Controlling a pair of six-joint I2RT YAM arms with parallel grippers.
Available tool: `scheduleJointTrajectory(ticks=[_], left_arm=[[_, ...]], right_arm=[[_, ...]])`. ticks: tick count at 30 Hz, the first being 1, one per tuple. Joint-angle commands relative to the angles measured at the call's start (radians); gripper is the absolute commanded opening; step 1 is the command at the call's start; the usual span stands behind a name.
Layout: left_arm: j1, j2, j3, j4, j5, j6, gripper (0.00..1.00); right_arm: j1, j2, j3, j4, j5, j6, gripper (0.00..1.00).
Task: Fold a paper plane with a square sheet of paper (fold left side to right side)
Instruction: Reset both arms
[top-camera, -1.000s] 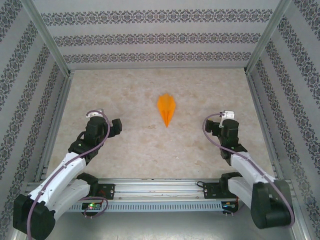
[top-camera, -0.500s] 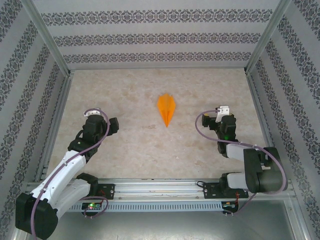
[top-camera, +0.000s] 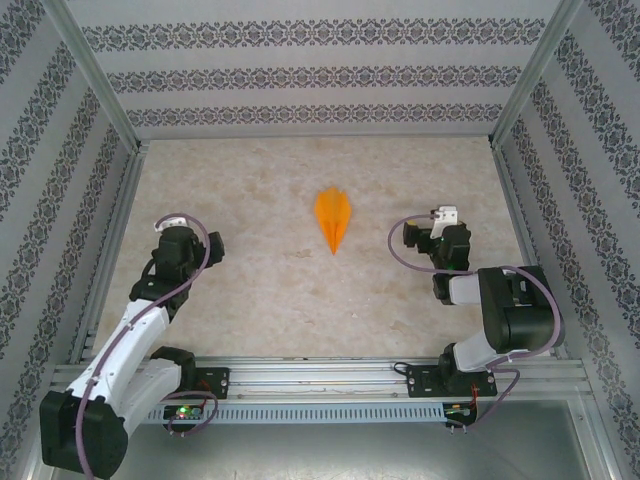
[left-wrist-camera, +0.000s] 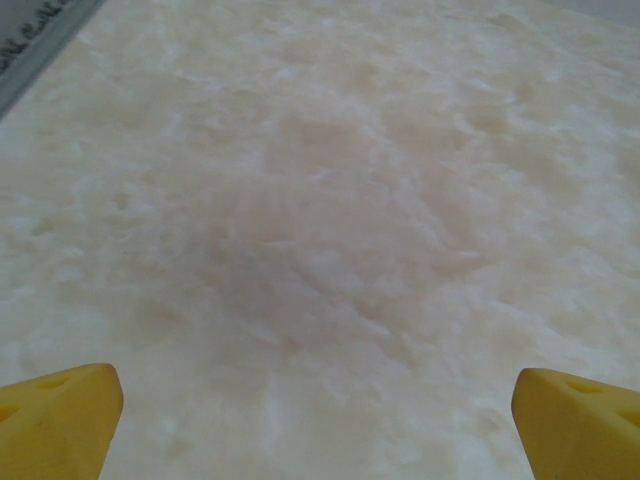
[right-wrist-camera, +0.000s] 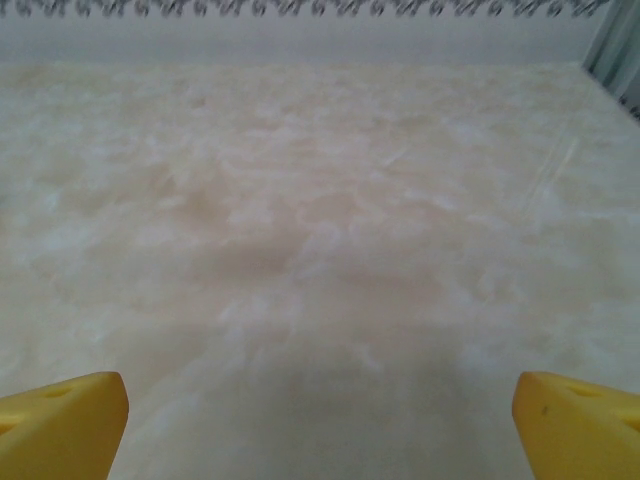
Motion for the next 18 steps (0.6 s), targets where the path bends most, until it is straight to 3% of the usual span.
scheduleJointTrajectory(ticks=[1,6,12,18], left_arm=[[0.078,0.037,0.025,0.044,0.005,0.06,1.0],[0.146,0.087,0.0,0.162,0.028,0.069,1.0],[0.156,0.174,-0.056,0.341,-0.011,0.097,1.0],[0.156,0.283,-0.117,0.567,0.039,0.145,1.0]], right_arm=[[-0.008,0.003,0.027,0.025,0.018,0.028,0.98],[-0.007,0.002,0.024,0.025,0.019,0.025,0.98],[-0.007,0.001,0.025,0.025,0.022,0.023,0.98],[-0.005,0.002,0.025,0.025,0.025,0.022,0.98]])
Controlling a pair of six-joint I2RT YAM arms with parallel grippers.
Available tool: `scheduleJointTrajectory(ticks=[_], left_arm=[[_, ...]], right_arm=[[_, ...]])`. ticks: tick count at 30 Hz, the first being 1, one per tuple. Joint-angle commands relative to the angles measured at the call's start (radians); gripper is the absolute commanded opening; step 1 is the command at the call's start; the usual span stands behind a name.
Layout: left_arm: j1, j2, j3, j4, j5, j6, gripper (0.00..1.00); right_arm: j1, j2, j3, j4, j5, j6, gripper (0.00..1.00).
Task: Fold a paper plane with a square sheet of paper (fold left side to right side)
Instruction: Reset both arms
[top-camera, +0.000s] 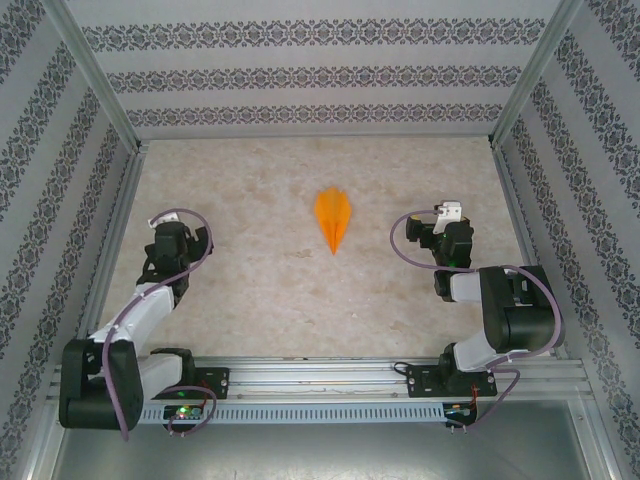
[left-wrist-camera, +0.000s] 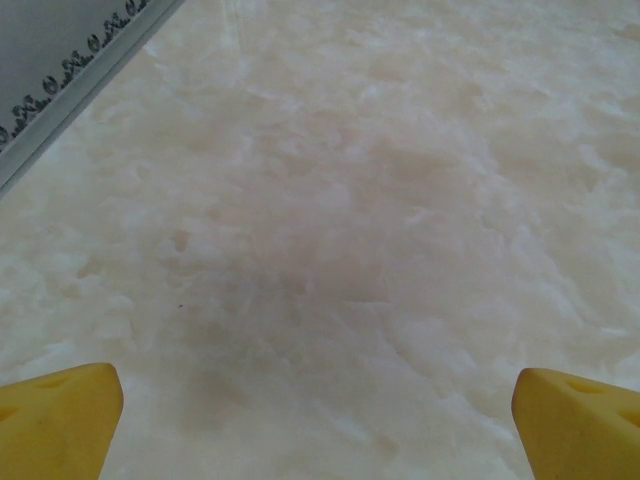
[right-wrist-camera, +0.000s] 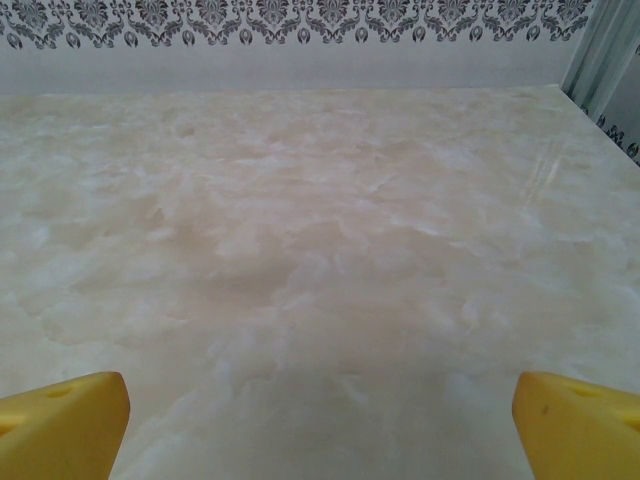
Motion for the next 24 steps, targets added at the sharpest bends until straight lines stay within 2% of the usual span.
scheduleJointTrajectory(ticks=[1,7,18,24], left_arm=[[0.015,0.055,-0.031,0.213,0.032,0.049,1.0],[0.015,0.168,-0.057,0.373,0.102,0.084,1.0],[0.018,0.247,-0.119,0.693,0.189,0.209,1.0],[0.024,0.39,-0.135,0.872,0.257,0.209,1.0]], right_arm=[[0.001,0.002,0.01,0.018,0.017,0.013,0.98],[0.003,0.002,0.012,0.017,0.021,0.011,0.98],[0.005,0.003,0.012,0.015,0.022,0.009,0.98],[0.006,0.002,0.013,0.014,0.023,0.008,0.98]])
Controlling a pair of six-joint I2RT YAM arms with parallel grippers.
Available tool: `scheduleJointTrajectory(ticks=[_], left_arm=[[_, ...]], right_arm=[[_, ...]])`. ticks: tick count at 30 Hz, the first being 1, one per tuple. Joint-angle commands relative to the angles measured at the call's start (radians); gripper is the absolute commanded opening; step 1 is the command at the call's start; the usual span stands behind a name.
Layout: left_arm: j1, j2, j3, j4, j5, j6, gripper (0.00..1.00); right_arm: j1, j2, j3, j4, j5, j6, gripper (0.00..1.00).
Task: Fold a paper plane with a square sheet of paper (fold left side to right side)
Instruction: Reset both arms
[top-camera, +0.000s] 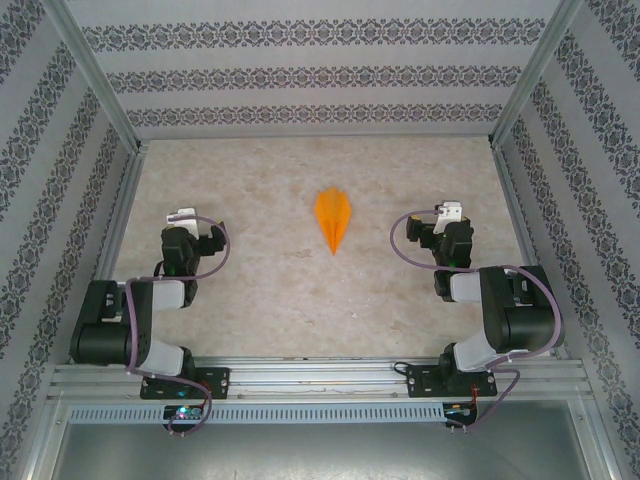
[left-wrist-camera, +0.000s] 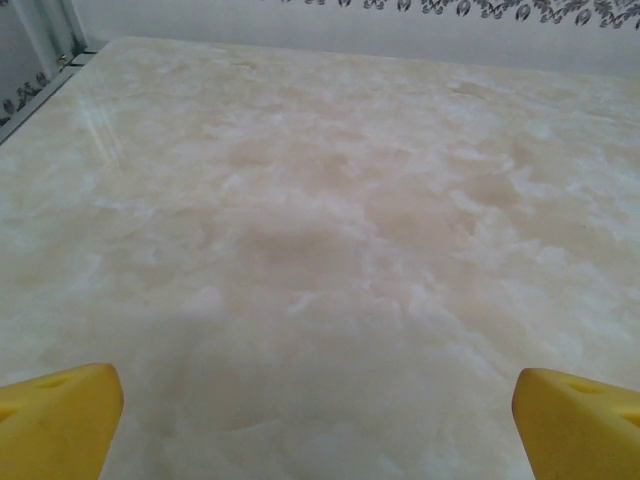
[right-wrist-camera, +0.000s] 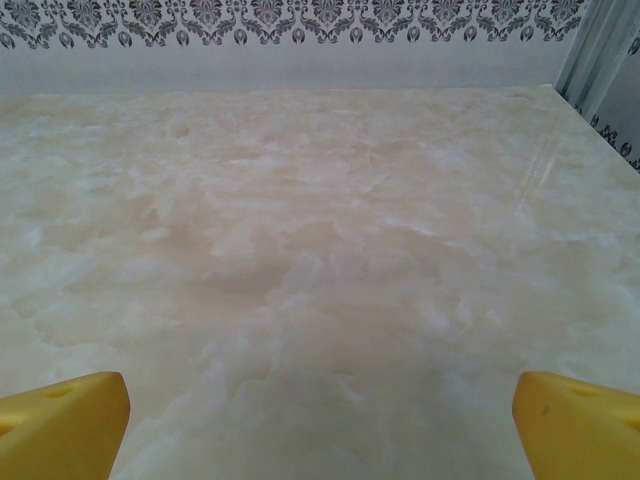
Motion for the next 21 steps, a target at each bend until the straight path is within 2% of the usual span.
scheduleJointTrajectory(ticks=[1,6,9,12,21], left_arm=[[0.012,0.066,-0.028,0.187,0.05,0.025,1.0],[0.013,0.127,-0.072,0.332,0.044,0.021,1.0],[0.013,0.12,-0.046,0.274,0.018,0.014,1.0],[0.009,0.112,0.027,0.125,0.045,0.032,1.0],[0.005,0.115,0.019,0.148,0.051,0.038,1.0]], right_arm=[[0.005,0.002,0.013,0.014,0.013,0.008,0.98],[0.007,0.003,0.013,0.014,0.015,0.009,0.98],[0.007,0.002,0.013,0.014,0.015,0.009,0.98],[0.007,0.002,0.013,0.013,0.014,0.009,0.98],[0.007,0.002,0.013,0.012,0.015,0.006,0.98]])
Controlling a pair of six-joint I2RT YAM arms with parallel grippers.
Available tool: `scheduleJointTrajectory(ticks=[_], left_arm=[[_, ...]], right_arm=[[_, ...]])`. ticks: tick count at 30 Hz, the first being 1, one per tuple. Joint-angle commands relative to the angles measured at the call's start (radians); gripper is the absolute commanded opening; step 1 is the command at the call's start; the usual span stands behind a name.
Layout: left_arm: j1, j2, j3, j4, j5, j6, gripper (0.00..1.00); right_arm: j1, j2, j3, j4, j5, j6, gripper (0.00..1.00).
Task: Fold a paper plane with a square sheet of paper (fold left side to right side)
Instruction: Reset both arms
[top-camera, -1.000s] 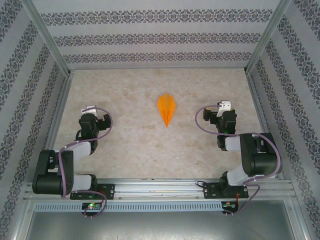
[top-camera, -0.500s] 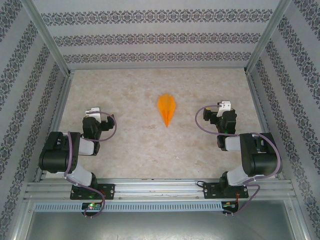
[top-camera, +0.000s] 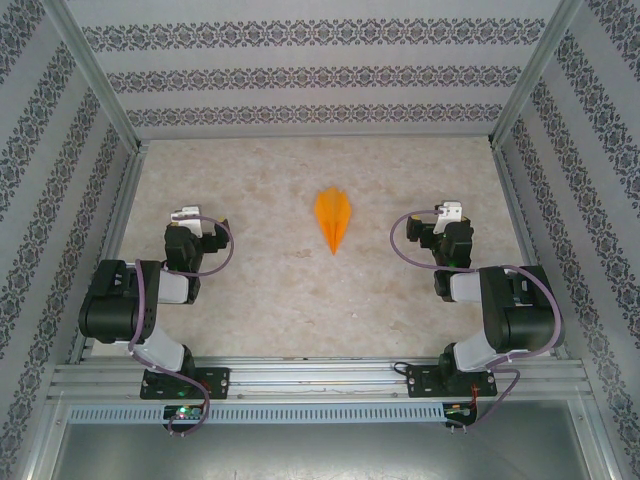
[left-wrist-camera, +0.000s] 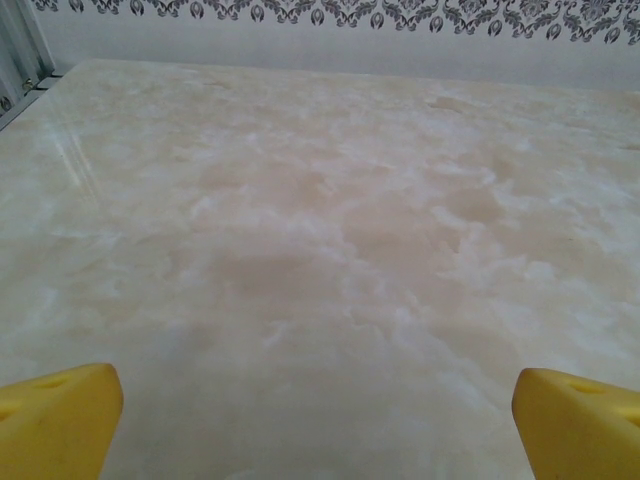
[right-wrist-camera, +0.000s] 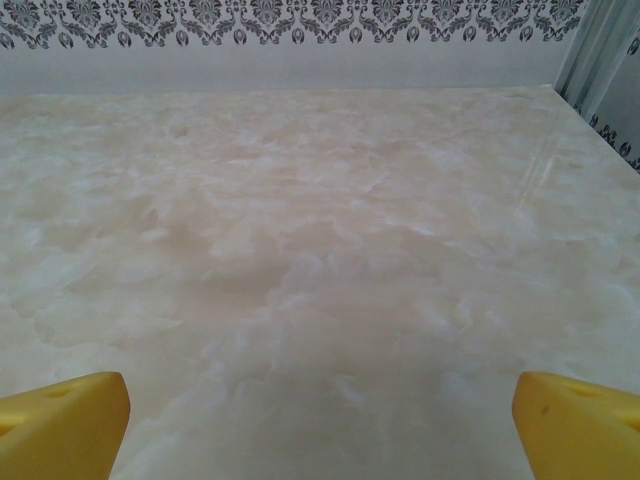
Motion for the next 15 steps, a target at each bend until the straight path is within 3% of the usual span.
scheduleJointTrajectory(ticks=[1,15], left_arm=[[0.005,-0.002,0.001,-0.003,0.019,0.022,1.0],[0.005,-0.002,0.001,-0.004,0.02,0.022,1.0]], right_arm=[[0.006,0.002,0.014,0.012,0.013,0.008,0.98],[0.013,0.002,0.016,0.007,0.017,0.0,0.98]])
